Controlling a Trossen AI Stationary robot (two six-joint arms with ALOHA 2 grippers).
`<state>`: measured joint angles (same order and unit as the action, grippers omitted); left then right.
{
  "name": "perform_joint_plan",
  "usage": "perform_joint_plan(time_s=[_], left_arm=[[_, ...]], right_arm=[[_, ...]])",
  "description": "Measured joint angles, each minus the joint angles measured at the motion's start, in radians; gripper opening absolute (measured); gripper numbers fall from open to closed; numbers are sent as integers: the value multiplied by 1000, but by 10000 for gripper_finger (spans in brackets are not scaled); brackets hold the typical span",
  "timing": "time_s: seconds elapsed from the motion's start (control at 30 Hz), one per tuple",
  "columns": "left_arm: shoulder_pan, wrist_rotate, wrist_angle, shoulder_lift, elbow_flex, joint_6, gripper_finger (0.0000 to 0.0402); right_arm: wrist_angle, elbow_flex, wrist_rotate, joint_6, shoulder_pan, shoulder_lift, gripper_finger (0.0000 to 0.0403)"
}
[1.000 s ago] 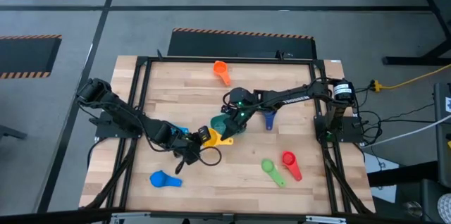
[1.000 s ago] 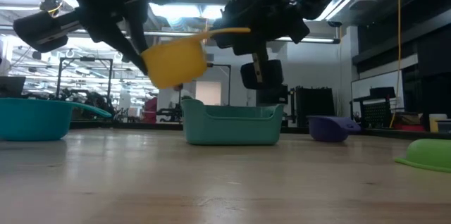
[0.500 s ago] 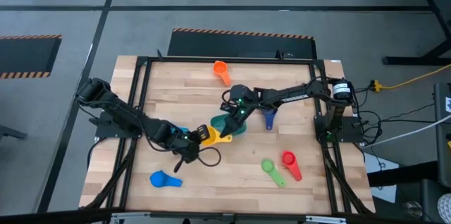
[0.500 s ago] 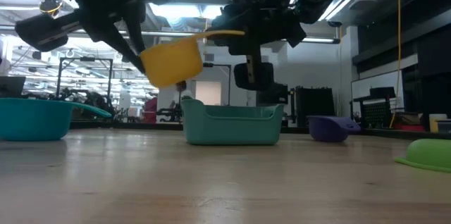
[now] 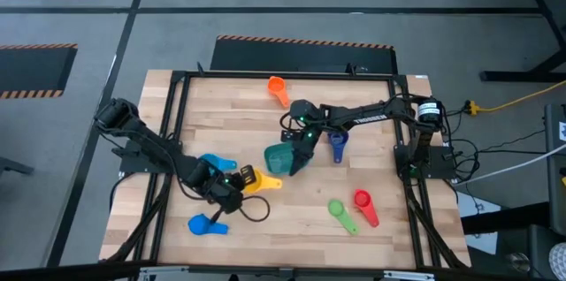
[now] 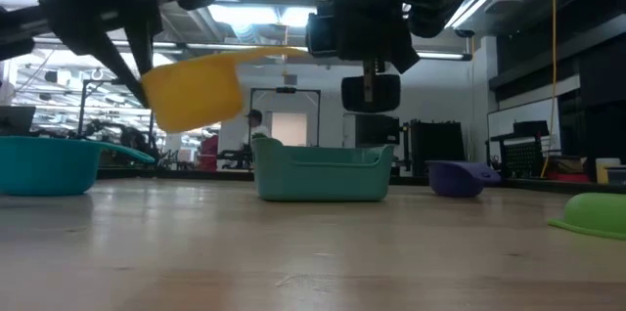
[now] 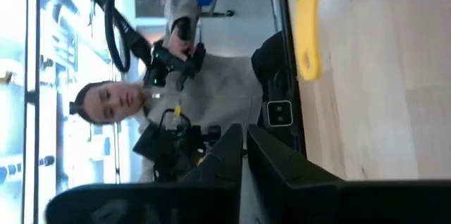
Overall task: Nest measuring cups in basket
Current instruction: Stack the yellow measuring cup on top of the light blue measuring cup
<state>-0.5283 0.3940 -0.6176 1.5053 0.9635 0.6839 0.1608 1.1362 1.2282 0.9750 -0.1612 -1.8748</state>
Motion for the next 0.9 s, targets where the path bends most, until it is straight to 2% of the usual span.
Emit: perform_joint_plan(time_s=[0.17,0.37,0.5,0.67,0.9], left_arm=[[-35,8,-42,-11,53,-132,0],[-50,18,-261,-61,187,-322,0],[-50,35,-432,-120,220,-474,0],[-49,34,-584,-225,177,-676,0],[-49,-23,-574,-352,24,-787,0]], right_arm=[[7,1,40,-92,-11,5,27],[11,2,42,-168,-38,16,27],[-6,2,42,-236,-56,55,27],[-45,2,19,-344,-71,159,27],[-262,3,-136,-489,-83,342,27]])
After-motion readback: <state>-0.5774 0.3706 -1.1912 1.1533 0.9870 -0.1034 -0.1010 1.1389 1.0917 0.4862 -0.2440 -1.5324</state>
